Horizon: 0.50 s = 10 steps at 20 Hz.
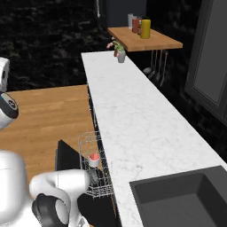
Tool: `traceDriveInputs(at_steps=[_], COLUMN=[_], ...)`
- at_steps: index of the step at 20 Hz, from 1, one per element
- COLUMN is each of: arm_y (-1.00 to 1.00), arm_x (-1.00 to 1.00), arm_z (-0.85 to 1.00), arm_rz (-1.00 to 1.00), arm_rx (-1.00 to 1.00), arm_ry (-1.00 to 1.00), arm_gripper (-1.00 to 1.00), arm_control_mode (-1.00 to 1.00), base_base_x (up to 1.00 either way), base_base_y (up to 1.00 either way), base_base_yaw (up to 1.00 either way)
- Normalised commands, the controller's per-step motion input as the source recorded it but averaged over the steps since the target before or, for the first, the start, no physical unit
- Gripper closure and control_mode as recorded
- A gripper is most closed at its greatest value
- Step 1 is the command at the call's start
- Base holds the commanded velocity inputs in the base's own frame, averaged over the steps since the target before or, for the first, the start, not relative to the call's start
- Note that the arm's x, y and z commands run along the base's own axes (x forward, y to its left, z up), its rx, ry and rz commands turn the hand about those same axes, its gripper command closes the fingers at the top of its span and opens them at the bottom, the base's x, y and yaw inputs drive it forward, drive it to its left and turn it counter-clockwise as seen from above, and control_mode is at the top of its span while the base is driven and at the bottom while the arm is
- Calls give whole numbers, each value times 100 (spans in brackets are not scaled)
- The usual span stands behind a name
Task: Pick up the cup and bowl from the counter, place them in the dishwasher, and close the dishwasher door.
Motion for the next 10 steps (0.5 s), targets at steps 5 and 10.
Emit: traceDriveInputs(at_steps=[5, 10], arm_y=[-1, 27], arm_x=[-53, -2], arm_z=[0, 0], arm_rz=[9, -6], arm_rx=[88, 36], arm_ry=[82, 100], arm_gripper=[-100, -100], arm_control_mode=[-100, -100], base_base_x=[0, 0], base_base_y=[0, 0], base_base_yaw=[0, 0])
